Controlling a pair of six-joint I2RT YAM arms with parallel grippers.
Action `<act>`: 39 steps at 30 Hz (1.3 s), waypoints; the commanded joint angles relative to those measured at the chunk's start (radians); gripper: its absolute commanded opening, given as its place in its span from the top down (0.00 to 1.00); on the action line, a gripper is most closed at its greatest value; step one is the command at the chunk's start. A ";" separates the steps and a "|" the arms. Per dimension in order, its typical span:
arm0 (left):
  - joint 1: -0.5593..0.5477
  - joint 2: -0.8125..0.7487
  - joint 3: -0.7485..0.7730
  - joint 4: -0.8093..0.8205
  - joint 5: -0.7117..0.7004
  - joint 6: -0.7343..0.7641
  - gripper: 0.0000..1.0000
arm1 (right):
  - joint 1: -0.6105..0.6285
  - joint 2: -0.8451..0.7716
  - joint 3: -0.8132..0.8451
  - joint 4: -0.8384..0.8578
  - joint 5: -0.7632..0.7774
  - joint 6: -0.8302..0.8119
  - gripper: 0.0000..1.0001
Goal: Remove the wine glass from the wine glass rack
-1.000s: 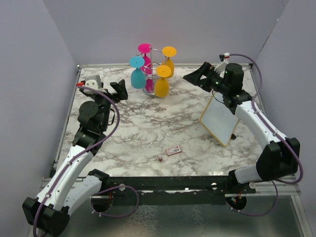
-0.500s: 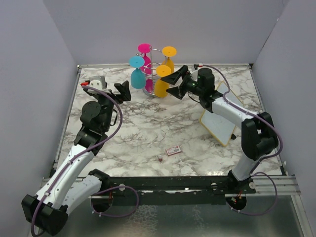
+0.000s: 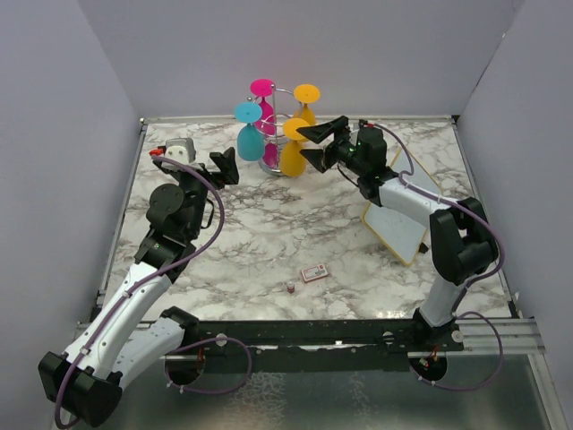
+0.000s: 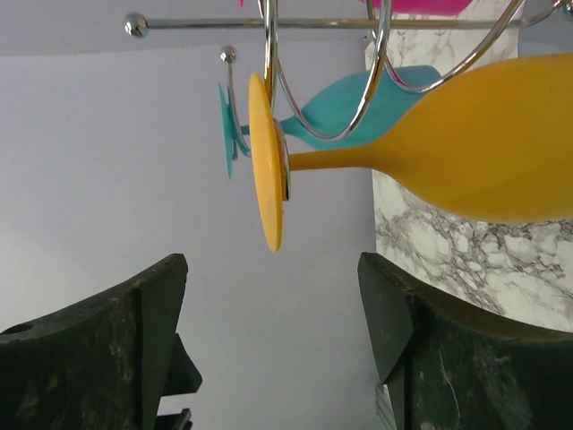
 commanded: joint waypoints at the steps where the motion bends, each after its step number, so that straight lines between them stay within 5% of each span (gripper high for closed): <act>1: -0.010 -0.008 0.026 0.020 -0.028 0.016 0.04 | 0.003 0.000 0.047 0.000 0.123 0.013 0.24; 39: -0.015 0.002 0.028 0.008 -0.059 0.025 0.06 | 0.006 0.052 0.056 0.063 0.103 0.088 0.85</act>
